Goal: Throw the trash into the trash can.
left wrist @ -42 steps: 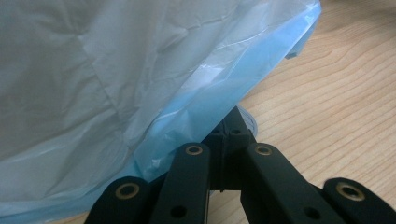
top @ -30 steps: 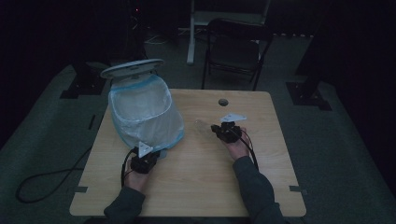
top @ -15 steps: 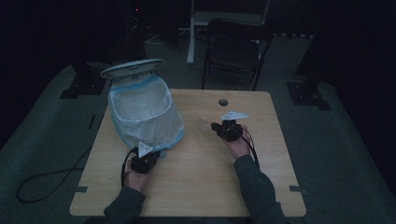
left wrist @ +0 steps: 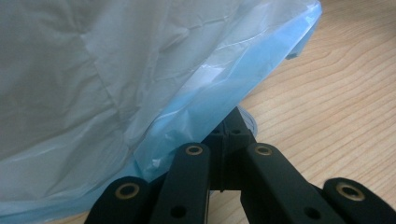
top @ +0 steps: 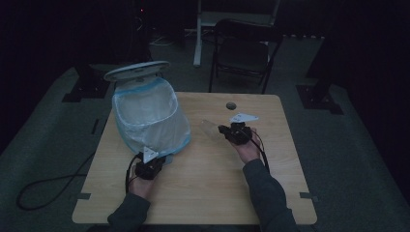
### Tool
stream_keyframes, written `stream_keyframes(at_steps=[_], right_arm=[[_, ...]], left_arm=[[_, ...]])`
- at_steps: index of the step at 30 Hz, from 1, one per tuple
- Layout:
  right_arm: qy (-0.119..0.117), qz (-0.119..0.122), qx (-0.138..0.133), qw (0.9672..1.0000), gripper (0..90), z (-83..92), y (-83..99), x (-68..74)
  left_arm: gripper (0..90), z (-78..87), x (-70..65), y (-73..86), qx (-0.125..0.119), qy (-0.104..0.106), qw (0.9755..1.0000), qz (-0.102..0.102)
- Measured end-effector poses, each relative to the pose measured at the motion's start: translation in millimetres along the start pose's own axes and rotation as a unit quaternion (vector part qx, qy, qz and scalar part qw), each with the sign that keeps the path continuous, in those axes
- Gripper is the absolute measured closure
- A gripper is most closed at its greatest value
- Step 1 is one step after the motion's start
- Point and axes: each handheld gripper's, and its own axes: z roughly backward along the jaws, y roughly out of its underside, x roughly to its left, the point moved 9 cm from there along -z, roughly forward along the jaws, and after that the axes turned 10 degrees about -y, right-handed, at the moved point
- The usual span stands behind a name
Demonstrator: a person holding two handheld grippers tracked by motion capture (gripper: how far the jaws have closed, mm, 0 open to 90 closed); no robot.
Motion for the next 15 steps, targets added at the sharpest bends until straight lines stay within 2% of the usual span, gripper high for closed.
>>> stream_keyframes(at_steps=[15], right_arm=[[0.0, -0.001, -0.018, 0.9998, 87.0, 15.0, -11.5, -0.7]], left_arm=[[90.0, 0.0, 0.0, 0.0, 0.0, 0.0, 1.0, 0.0]])
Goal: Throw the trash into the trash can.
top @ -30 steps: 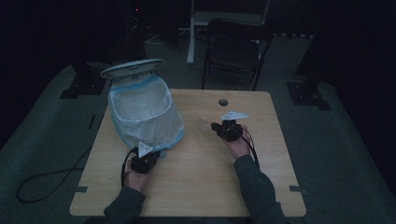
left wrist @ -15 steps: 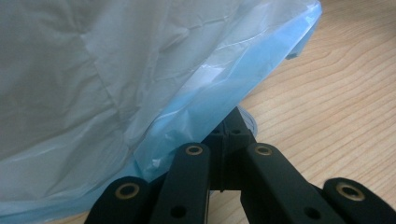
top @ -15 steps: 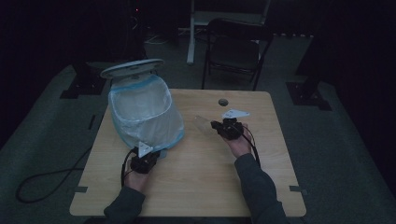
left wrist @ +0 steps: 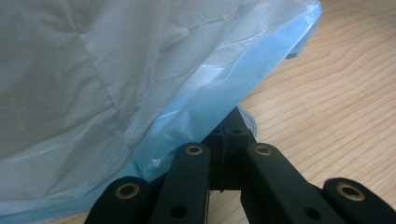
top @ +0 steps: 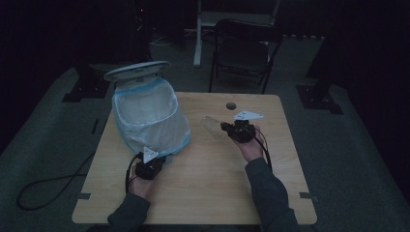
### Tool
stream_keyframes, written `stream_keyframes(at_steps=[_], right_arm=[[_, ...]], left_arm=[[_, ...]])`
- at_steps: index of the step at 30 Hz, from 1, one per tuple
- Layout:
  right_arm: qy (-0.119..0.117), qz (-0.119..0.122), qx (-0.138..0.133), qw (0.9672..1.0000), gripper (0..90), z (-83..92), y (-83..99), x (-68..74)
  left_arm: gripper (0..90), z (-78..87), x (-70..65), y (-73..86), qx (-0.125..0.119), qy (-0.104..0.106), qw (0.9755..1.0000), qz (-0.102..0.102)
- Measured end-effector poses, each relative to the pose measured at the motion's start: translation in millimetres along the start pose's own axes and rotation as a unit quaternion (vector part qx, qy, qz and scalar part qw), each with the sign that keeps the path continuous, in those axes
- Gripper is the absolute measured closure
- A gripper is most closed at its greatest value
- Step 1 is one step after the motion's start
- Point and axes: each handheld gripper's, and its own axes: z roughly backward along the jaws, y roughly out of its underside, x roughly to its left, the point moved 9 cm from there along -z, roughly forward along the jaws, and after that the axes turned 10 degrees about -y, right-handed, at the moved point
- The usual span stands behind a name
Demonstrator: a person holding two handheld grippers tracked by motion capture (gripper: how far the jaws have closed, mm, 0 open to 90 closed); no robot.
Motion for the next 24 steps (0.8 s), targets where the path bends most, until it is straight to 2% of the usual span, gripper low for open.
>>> stream_keyframes(at_steps=[10, 24], right_arm=[[0.004, 0.013, -0.015, 0.9998, 87.0, 12.3, -20.6, 1.4], [0.003, 0.028, -0.023, 0.9993, 87.0, 20.7, -42.5, 6.6]], left_arm=[[90.0, 0.1, 0.4, 0.0, 0.0, -0.001, 1.0, -0.001], [90.0, 0.0, -0.2, 0.0, 0.0, 0.0, 1.0, 0.001]])
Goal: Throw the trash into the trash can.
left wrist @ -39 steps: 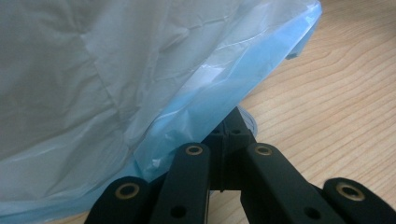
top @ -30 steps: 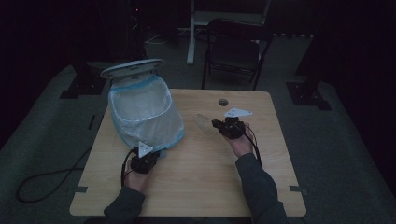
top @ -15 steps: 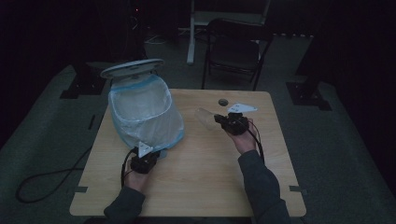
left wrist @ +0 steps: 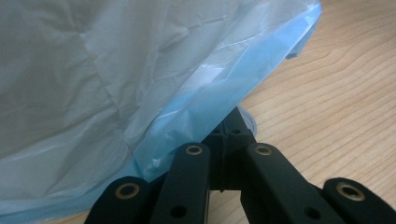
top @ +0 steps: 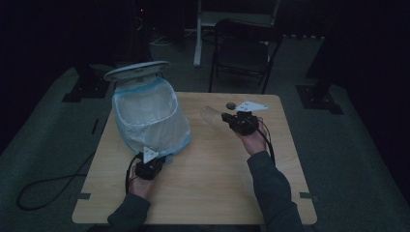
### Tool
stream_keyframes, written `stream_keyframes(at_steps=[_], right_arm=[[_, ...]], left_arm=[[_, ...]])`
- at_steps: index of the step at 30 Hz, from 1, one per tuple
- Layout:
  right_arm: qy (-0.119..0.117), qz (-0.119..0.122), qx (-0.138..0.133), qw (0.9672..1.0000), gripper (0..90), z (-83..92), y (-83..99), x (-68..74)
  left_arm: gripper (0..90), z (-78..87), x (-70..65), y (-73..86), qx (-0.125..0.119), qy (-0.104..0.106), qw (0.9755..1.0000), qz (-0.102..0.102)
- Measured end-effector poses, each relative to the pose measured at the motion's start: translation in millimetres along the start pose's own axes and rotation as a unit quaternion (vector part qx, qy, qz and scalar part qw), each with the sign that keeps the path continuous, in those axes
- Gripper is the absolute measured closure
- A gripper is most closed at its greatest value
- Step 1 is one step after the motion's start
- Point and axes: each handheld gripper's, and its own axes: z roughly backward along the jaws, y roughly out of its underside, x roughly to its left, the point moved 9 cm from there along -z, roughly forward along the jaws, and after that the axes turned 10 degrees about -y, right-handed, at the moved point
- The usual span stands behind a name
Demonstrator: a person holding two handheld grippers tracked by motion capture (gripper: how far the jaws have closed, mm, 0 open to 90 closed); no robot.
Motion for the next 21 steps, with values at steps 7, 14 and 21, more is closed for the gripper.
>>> stream_keyframes(at_steps=[7, 14, 21], right_arm=[[-0.001, 0.007, -0.003, 1.0, 87.1, 2.5, -10.8, 3.1], [-0.004, 0.014, -0.009, 0.9999, 87.0, 5.7, -20.9, 6.3], [-0.011, 0.02, -0.019, 0.9996, 87.0, 11.2, -35.1, 11.5]], left_arm=[[90.0, 0.1, 0.5, 0.1, 0.0, -0.001, 1.0, -0.001], [90.0, 0.0, 0.4, 0.0, 0.0, 0.001, 1.0, 0.001], [90.0, 0.1, -0.2, -0.1, 0.0, 0.002, 1.0, 0.004]])
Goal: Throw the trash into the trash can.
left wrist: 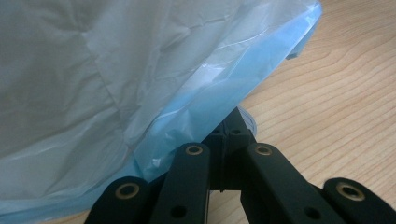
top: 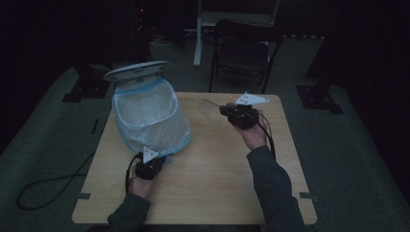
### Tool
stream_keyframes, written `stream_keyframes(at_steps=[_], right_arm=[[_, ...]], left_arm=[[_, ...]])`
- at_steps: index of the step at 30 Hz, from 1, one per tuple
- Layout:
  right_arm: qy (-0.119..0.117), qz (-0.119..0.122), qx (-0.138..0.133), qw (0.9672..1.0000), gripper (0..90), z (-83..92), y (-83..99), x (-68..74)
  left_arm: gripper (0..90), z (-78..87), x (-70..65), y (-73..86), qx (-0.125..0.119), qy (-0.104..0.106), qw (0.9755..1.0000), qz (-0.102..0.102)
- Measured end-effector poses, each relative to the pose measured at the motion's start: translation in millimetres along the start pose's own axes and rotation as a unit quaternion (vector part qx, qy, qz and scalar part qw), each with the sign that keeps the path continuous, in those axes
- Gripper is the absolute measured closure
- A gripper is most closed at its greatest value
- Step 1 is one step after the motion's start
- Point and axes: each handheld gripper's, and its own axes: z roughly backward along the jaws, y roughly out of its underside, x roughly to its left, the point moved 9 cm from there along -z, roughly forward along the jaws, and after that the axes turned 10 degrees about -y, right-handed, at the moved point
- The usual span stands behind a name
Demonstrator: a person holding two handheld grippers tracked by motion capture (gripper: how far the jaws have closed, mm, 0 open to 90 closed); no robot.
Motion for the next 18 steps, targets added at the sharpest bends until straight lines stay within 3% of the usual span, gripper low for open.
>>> stream_keyframes(at_steps=[13, 18], right_arm=[[-0.005, 0.015, -0.017, 0.9997, 87.1, 3.0, -25.0, 7.0], [-0.008, 0.028, -0.028, 0.9992, 87.2, 2.0, -43.0, 15.5]], left_arm=[[90.0, 0.2, 0.5, 0.2, 0.001, 0.0, 1.0, -0.002], [90.0, 0.3, 0.6, 0.3, 0.002, 0.001, 1.0, -0.002]])
